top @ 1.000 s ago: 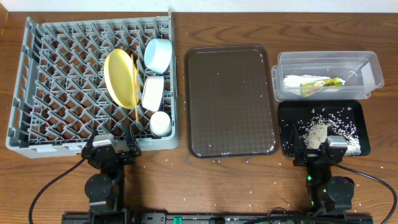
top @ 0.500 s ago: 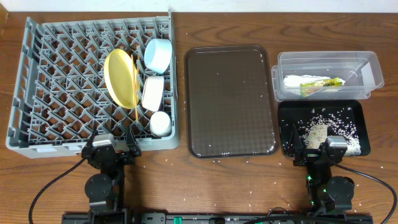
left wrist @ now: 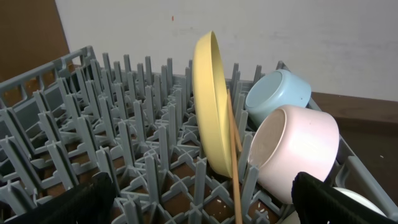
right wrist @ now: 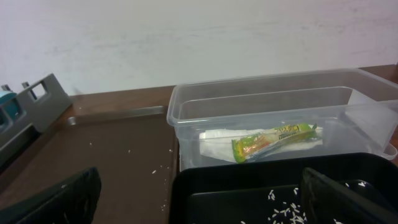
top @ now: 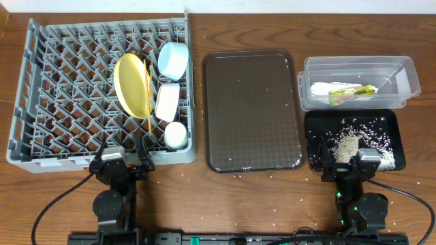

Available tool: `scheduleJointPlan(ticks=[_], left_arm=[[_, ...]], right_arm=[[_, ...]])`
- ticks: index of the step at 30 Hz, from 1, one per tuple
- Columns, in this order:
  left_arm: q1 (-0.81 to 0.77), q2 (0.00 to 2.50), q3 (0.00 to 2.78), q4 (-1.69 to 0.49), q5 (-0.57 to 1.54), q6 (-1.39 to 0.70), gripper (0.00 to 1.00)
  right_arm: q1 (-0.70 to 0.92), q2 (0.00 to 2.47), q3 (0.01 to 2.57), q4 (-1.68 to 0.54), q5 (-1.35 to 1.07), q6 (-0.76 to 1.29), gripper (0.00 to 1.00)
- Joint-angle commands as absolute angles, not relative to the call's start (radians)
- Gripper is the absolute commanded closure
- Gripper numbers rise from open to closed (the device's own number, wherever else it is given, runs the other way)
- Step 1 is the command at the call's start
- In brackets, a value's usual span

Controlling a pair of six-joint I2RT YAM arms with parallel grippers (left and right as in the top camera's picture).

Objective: Sort waste into correct bins and load items into the dishwasher

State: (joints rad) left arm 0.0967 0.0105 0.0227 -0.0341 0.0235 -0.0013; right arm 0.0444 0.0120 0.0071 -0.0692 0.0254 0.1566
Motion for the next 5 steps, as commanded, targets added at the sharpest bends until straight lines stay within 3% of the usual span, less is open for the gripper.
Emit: scheduleJointPlan(ticks=[1, 5], left_arm=[[0.101, 0.006, 0.004, -0.071, 0.007, 0.007, 0.08], [0.101, 0.006, 0.004, -0.070, 0.007, 0.007, 0.08]], right_arm=[[0.054, 0.012, 0.006, -0.072, 0.025, 0.167, 0.01], [0.054, 0.012, 0.006, -0.072, 0.025, 0.167, 0.01]])
